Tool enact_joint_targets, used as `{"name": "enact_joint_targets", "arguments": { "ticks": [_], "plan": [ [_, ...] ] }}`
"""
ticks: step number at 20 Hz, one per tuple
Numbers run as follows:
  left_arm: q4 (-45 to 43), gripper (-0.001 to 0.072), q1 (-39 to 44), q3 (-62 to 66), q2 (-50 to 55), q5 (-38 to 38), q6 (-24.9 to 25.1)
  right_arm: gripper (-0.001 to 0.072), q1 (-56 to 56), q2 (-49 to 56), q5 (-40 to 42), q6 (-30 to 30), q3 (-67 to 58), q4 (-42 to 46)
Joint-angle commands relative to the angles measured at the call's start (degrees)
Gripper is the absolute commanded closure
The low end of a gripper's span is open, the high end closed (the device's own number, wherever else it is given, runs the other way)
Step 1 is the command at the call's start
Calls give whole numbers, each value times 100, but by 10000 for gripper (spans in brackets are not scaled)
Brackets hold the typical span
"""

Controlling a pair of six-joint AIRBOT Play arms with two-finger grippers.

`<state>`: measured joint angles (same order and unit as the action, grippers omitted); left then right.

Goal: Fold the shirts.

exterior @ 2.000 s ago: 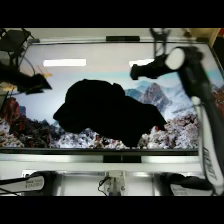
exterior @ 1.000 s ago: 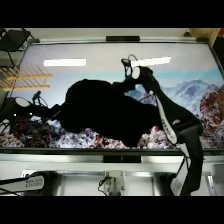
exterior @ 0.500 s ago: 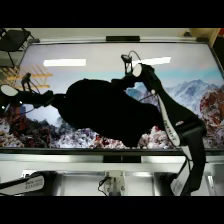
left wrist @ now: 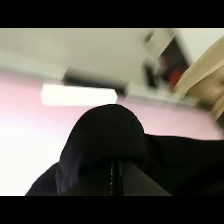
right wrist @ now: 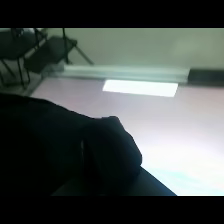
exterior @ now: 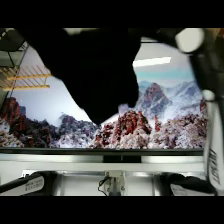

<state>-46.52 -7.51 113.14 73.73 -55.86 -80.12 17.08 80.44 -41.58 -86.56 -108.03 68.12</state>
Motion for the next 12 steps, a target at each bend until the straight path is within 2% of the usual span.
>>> {"name": "enact_joint_targets", "arguments": {
  "ticks": [1,3,4,5,6,8,11,12],
  "plan": [
    [155,666,208,1156,-302,59,55,657,-114,-1384,-1456,-341,2,914],
    [131,666,256,334,-678,-247,103,657,-114,-1781,-3486,-901,151,1641],
    [131,666,273,-223,-800,-581,103,657,-114,-1961,-4291,-1172,531,1921],
    [83,666,352,-730,-828,-988,105,656,-114,-2159,-4680,-1333,1104,2037],
    [-57,666,503,-1318,-817,-1368,127,657,-111,-2411,-4710,-1375,1917,1996],
    [-420,666,1012,-2715,-817,-1462,330,657,-111,-2848,-4225,-1613,3685,1722],
    [-608,666,1882,-4806,-807,-776,511,656,-114,-3062,-3169,-1978,5751,1580],
    [-601,666,2105,-5353,-807,-503,509,612,-116,-3025,-2861,-1978,6122,1633]
  ]
}}
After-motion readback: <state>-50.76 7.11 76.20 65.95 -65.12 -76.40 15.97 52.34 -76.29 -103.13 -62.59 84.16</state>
